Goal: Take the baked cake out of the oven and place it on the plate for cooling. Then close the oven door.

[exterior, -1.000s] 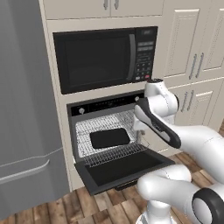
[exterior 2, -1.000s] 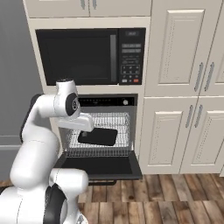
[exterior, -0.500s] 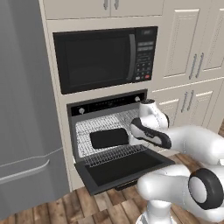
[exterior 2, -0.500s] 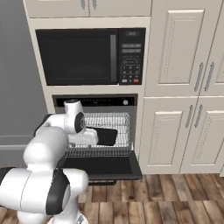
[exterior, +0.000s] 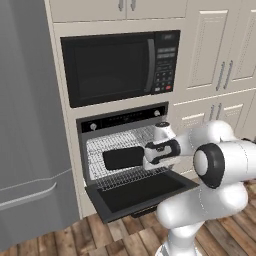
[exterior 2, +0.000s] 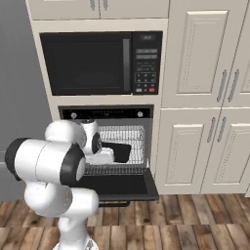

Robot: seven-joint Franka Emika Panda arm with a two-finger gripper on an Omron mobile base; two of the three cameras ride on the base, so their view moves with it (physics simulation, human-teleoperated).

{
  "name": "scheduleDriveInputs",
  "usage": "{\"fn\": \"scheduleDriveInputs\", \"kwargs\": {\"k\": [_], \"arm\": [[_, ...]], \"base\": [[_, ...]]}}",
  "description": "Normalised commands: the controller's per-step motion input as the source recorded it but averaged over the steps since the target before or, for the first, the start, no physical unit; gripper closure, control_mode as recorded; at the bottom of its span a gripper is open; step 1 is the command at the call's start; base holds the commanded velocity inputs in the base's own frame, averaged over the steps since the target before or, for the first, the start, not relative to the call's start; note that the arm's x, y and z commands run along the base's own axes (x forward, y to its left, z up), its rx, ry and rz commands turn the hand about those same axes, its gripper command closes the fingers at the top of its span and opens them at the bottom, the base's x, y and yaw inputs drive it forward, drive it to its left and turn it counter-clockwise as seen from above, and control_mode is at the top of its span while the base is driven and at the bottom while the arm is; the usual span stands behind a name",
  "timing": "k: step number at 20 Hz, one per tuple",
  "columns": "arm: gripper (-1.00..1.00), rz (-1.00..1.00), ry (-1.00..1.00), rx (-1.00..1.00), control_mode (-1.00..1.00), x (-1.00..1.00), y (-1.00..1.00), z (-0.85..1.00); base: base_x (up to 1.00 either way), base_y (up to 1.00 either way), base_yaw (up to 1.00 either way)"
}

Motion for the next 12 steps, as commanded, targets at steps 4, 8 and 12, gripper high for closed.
{"fn": "scheduleDriveInputs", "kwargs": {"k": [4,8,12], "arm": [[-1.00,0.04,0.22,0.00,-1.00,0.47,0.00,-0.37],[-1.00,0.00,0.10,0.00,-1.00,0.52,0.00,-0.72],[-1.00,0.00,0.00,0.00,-1.00,0.46,0.00,-0.66]], "base": [[0.00,0.00,0.00],[0.00,0.00,0.00],[0.00,0.00,0.00]]}}
